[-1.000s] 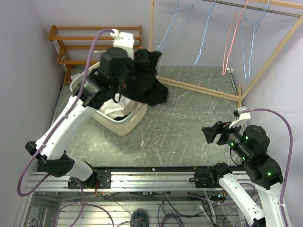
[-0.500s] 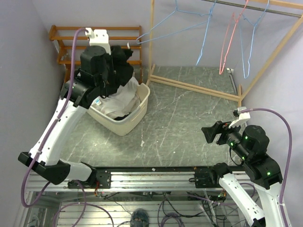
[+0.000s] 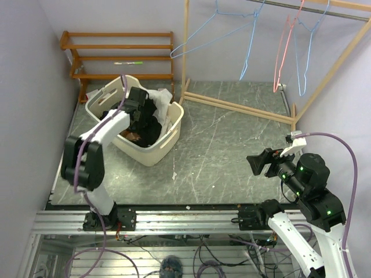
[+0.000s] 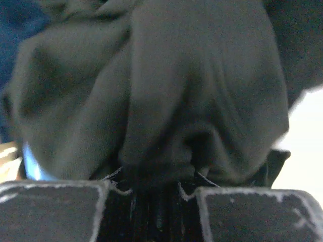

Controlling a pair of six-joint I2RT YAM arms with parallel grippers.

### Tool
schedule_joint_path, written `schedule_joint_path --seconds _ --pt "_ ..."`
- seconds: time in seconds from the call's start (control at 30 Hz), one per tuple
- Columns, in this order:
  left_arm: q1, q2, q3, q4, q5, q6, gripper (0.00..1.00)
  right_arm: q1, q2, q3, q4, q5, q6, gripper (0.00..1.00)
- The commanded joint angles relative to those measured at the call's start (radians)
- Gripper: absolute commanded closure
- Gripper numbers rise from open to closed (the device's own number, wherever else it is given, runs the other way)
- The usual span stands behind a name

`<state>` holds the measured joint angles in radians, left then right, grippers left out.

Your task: Remove the t-shirt from the hanger

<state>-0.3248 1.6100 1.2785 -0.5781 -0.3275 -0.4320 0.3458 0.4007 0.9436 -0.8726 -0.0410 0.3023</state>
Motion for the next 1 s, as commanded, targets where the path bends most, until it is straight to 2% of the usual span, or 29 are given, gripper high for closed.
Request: schedule_joint_path --seconds 0.0,0.13,0.27,0.33,0.4,0.43,0.5,0.53,0.7,0.83,0.97 --pt "0.020 0.209 0.049 -0.087 0.210 -0.127 0.77 -0.002 -0.017 -0.008 0.026 -0.002 0.004 0.24" --pt "0.034 0.316 0.053 -0.089 0.294 -0.149 0.76 -0.002 -0.026 -0.008 0.024 -0.004 0.004 0.24" --pt "0.036 0.310 0.051 -0.095 0.296 -0.150 0.69 -0.002 -0.034 -0.009 0.024 -0.002 0.006 0.24" --pt "0.036 0.291 0.035 -0.087 0.296 -0.154 0.57 -0.002 -0.036 -0.008 0.024 -0.002 0.005 0.24" --pt "0.036 0.283 0.032 -0.099 0.312 -0.151 0.40 -0.002 -0.035 -0.008 0.024 -0.005 0.004 0.24" --pt "0.037 0.277 0.032 -0.105 0.315 -0.151 0.37 -0.002 -0.036 -0.008 0.025 -0.005 0.004 0.24" --pt "0.036 0.247 0.027 -0.110 0.307 -0.150 0.11 -0.002 -0.037 -0.008 0.024 -0.006 0.003 0.24" --pt "0.036 0.227 0.029 -0.113 0.303 -0.146 0.01 -0.002 -0.037 -0.009 0.025 -0.007 0.003 0.24" --pt "0.035 0.060 0.040 -0.127 0.247 -0.103 0.02 -0.002 -0.033 -0.009 0.026 -0.012 0.001 0.23" --pt "0.035 -0.180 0.022 -0.108 0.196 -0.044 0.02 -0.002 -0.026 -0.011 0.027 -0.013 0.001 0.23" --pt "0.035 -0.429 -0.061 0.012 0.279 0.027 0.02 -0.002 -0.018 -0.012 0.027 -0.014 0.000 0.23"
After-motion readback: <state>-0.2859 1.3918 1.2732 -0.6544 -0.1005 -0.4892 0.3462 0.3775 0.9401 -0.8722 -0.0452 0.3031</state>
